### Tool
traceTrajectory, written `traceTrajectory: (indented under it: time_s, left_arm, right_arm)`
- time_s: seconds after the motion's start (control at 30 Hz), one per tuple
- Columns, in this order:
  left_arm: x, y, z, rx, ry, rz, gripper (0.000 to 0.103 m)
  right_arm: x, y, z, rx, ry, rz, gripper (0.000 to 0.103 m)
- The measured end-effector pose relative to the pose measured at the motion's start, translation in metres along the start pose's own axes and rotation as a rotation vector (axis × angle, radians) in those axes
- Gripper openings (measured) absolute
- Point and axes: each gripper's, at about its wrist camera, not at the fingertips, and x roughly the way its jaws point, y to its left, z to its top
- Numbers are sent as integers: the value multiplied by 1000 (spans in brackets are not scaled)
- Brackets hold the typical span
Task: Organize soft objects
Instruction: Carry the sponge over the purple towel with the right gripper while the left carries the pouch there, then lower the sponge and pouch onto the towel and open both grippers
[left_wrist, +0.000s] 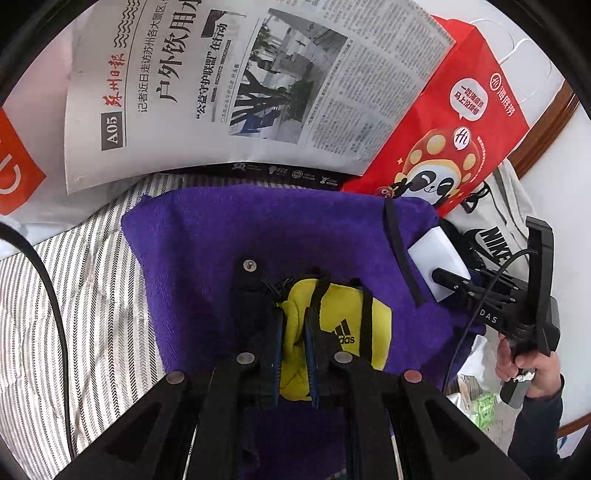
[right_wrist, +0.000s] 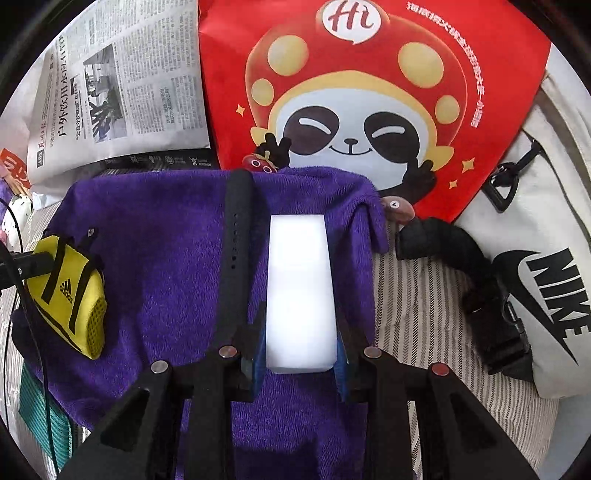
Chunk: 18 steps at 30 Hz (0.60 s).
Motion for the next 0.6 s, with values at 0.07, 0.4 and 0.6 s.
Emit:
traceTrajectory:
  time_s: [0.07, 0.4, 0.6]
  left_arm:
    - [3, -1, 0, 4, 8, 23, 12]
    - [10, -7, -4, 38, 27, 119, 17]
    - [6, -13, -10, 77, 46, 183, 38]
  right_arm:
    - [3, -2, -1, 10, 9, 12, 30]
    - [11, 0, -3, -5, 53, 16, 30]
    - [3, 1, -13, 9, 55, 48, 40]
